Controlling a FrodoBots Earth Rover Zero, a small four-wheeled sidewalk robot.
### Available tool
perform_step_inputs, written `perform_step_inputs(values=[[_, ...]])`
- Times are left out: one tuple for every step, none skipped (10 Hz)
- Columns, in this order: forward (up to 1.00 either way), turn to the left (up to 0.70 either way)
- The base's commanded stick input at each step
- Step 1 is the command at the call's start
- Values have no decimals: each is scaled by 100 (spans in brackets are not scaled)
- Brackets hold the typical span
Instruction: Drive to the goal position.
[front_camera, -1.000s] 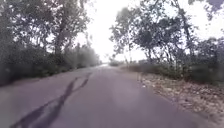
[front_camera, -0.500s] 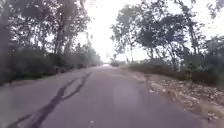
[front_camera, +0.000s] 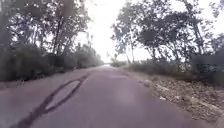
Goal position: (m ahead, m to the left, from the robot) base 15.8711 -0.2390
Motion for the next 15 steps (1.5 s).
perform_step_inputs(values=[[100,0],[100,0],[100,0],[100,0],[100,0],[100,3],[100,16],[100,37],[100,15],[100,0],[100,0],[100,0],[100,0],[100,0],[100,0]])
